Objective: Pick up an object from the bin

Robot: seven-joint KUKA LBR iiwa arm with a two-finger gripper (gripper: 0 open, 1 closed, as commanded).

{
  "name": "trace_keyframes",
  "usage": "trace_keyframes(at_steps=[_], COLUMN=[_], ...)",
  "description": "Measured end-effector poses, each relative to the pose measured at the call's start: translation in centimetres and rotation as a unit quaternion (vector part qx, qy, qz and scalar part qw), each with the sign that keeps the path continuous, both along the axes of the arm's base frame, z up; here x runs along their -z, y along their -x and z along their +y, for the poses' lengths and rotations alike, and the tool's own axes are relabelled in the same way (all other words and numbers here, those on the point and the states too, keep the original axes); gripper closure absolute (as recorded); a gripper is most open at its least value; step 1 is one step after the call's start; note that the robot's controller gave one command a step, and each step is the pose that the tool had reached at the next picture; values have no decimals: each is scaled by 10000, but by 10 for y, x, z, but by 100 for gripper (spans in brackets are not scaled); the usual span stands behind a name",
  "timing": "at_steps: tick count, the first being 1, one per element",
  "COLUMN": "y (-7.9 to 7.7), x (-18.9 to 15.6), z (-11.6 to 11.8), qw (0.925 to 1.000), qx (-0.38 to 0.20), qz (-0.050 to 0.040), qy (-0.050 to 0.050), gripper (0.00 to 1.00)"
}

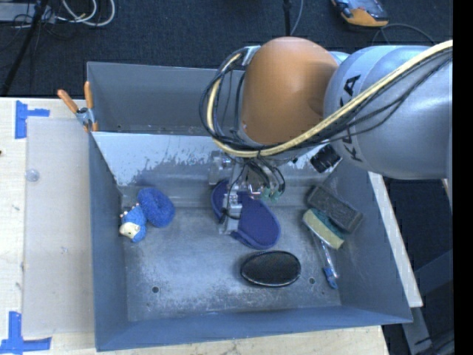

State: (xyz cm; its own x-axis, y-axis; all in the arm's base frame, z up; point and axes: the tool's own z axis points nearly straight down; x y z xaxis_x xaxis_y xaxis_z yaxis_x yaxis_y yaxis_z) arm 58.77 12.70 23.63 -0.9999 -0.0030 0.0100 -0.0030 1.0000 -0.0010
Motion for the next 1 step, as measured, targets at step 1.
trace_keyframes(at_steps=[1], y=[-1], x=[-5], z=[-1], qw=[10000], qx=[12], qz=[-42], qy=[-5], gripper=[0])
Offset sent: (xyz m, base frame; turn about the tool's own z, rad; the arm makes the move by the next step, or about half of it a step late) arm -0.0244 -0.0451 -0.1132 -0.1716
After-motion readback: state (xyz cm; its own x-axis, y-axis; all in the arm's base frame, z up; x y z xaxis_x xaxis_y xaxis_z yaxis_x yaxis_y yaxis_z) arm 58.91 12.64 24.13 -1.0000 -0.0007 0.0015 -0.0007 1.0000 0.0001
